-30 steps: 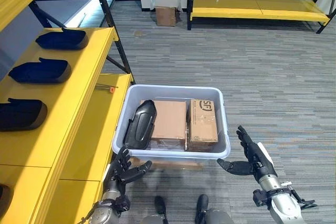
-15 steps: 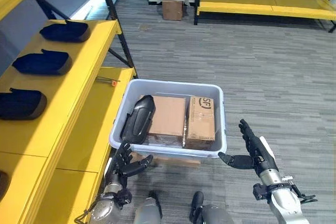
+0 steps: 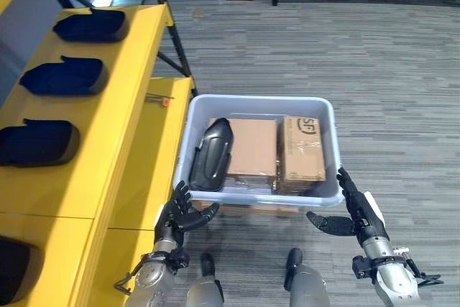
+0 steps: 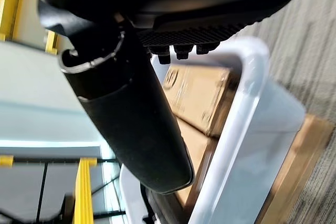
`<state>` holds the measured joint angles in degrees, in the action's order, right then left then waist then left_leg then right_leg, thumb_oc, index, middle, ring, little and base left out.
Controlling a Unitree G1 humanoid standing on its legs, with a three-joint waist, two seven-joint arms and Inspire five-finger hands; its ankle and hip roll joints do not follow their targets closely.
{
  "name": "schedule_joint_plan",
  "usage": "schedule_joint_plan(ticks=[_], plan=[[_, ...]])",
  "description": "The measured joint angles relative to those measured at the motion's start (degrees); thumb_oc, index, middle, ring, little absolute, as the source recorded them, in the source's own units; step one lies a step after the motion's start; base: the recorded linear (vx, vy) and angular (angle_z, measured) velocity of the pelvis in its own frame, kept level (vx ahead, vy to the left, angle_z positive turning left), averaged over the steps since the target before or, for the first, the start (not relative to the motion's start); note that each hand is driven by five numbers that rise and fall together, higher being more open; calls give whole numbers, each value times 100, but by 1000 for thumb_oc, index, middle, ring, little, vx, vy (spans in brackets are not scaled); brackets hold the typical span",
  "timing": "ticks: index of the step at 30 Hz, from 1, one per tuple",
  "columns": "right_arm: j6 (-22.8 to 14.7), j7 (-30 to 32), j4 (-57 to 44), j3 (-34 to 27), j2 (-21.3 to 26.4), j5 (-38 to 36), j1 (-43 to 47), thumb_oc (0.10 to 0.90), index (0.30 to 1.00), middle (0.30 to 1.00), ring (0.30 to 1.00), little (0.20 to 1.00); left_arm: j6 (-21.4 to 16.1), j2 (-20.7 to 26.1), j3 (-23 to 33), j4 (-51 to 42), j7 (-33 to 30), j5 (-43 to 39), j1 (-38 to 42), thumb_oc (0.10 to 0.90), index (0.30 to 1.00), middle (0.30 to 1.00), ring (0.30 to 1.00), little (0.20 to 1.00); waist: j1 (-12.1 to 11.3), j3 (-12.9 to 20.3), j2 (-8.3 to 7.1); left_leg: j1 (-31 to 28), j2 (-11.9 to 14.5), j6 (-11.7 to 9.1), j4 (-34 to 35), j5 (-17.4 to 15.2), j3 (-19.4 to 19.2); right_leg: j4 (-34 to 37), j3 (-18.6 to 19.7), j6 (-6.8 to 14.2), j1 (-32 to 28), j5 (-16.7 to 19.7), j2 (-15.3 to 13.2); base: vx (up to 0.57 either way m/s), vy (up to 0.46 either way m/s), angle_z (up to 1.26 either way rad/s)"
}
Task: Move parts from the plastic box to the shelf.
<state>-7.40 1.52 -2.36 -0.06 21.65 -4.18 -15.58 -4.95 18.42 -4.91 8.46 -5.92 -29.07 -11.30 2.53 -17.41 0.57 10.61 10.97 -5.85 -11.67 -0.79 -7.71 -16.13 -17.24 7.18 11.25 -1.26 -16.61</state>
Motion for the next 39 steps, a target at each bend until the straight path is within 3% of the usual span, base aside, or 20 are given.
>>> schedule_joint_plan(ticks=[7,10,14,16,21,23,24,25,27,33,37,39], plan=[[-20,56,-199,-32,220,512,443,900,1000,1000,1000,1000,-9,200,54,-52,17,0,-10,900,1000,1000,1000,1000,-15,-82,-256,215,0,62,-324,-211,-90,361,80,45,-28,232,29,27,83,-8],[-90,112,-570,-159,905,874,541,900,1000,1000,1000,1000,-9,206,52,-123,38,1,-19,900,1000,1000,1000,1000,-15,-113,-336,321,21,73,-371,-229,-64,555,39,54,-52,350,50,0,2,1],[-201,267,-778,-287,1469,1105,929,900,1000,1000,1000,1000,-13,274,50,-182,110,-3,-90,900,1000,1000,1000,1000,-108,-164,-434,399,66,68,-388,-225,-16,619,-51,37,-70,387,95,-2,-18,5],[-239,269,-905,-285,2264,1290,1103,900,1000,1000,1000,1000,-20,317,51,-236,188,-13,-96,900,1000,1000,1000,1000,-142,-174,-448,569,73,93,-366,-209,138,680,-200,24,-68,388,125,12,-44,31],[-305,213,-1057,-256,2963,1543,1752,900,1000,1000,1000,1000,-17,357,64,-239,214,-229,-175,900,1000,1000,1000,1000,-345,-240,-528,663,75,19,-152,5,317,798,-410,9,-52,422,189,-7,-53,19],[-366,196,-1087,51,3526,1550,2257,900,1000,1000,1000,1000,-15,391,23,-242,249,-236,-149,900,1000,1000,1000,1000,-446,-279,-538,776,69,-13,-64,106,406,823,-533,-2,33,442,206,23,-67,21],[-382,177,-1089,106,3579,1578,2369,900,1000,1000,1000,1000,-15,391,24,-244,272,-241,-148,900,1000,1000,1000,1000,-514,-290,-535,798,65,-6,-36,126,443,825,-575,-4,32,439,208,-15,-72,24],[-359,167,-1080,499,4058,1704,2807,900,1000,1000,1000,1000,-22,424,3,-271,283,-298,-128,900,1000,1000,1000,1000,-563,-348,-524,852,56,-25,7,166,503,847,-639,-5,48,432,224,-11,-36,22],[-471,57,-1080,883,4559,1904,3307,900,1000,1000,1000,1000,-17,561,-74,-344,318,-433,-81,900,1000,1000,1000,1000,-650,-456,-528,880,39,-25,146,269,542,877,-733,-7,62,437,212,51,-74,22],[-488,-4,-868,2153,5005,2350,4822,900,1000,1000,1000,1000,-54,742,-51,-604,281,-461,3,900,1000,1000,1000,1000,-1048,-750,-530,1090,-19,-33,198,337,681,900,-894,-1,178,430,217,-14,-51,14],[-485,-64,-806,2561,5118,2664,5275,900,1000,1000,1000,1000,-74,780,9,-647,240,-473,98,900,1000,1000,1000,1000,-1163,-941,-523,1225,-50,-34,199,369,781,895,-996,-1,224,429,192,-3,-43,13],[-490,-97,-806,3044,5326,2876,5751,900,1000,1000,1000,1000,-106,788,57,-694,237,-592,131,900,1000,1000,1000,1000,-1201,-1096,-515,1258,-74,-31,205,379,800,896,-1012,0,251,428,183,-1,-50,8]])
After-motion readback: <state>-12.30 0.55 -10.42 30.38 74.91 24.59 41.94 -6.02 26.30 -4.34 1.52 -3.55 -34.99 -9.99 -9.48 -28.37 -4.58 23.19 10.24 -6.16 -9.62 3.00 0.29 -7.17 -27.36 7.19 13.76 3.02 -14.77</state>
